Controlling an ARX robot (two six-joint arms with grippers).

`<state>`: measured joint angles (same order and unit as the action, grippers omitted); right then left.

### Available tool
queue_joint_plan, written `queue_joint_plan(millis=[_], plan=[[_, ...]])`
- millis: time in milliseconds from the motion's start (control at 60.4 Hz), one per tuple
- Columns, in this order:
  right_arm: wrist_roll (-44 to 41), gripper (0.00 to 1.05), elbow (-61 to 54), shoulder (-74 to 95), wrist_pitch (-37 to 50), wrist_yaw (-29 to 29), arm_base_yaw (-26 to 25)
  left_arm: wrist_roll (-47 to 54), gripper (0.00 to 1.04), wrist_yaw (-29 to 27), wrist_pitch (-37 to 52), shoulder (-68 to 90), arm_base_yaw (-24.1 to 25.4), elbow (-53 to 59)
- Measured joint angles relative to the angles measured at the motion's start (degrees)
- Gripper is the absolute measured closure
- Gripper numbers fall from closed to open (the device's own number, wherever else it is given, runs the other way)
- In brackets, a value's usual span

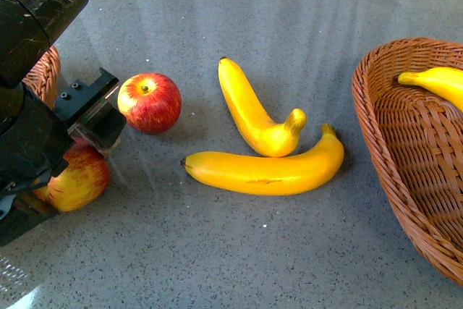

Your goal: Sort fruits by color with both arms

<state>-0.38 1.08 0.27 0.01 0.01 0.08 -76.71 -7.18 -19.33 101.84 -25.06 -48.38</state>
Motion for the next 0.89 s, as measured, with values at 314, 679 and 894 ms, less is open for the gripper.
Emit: queue_joint_plan(millis=[314, 679, 894], plan=[[0.0, 0.09, 0.0, 0.0, 0.0, 0.0, 0.0, 1.0, 0.39, -5.0, 0.8, -9.3, -3.2, 2.7], [0.0, 0.09, 0.0, 0.0, 0.0, 0.0, 0.0, 10.4, 0.40, -10.0, 0.4, -11.8, 10.6, 0.9], [0.0, 0.09, 0.0, 0.0, 0.0, 0.0, 0.0, 13.9, 0.40, -10.4, 1.1, -11.7, 15.0, 0.9]])
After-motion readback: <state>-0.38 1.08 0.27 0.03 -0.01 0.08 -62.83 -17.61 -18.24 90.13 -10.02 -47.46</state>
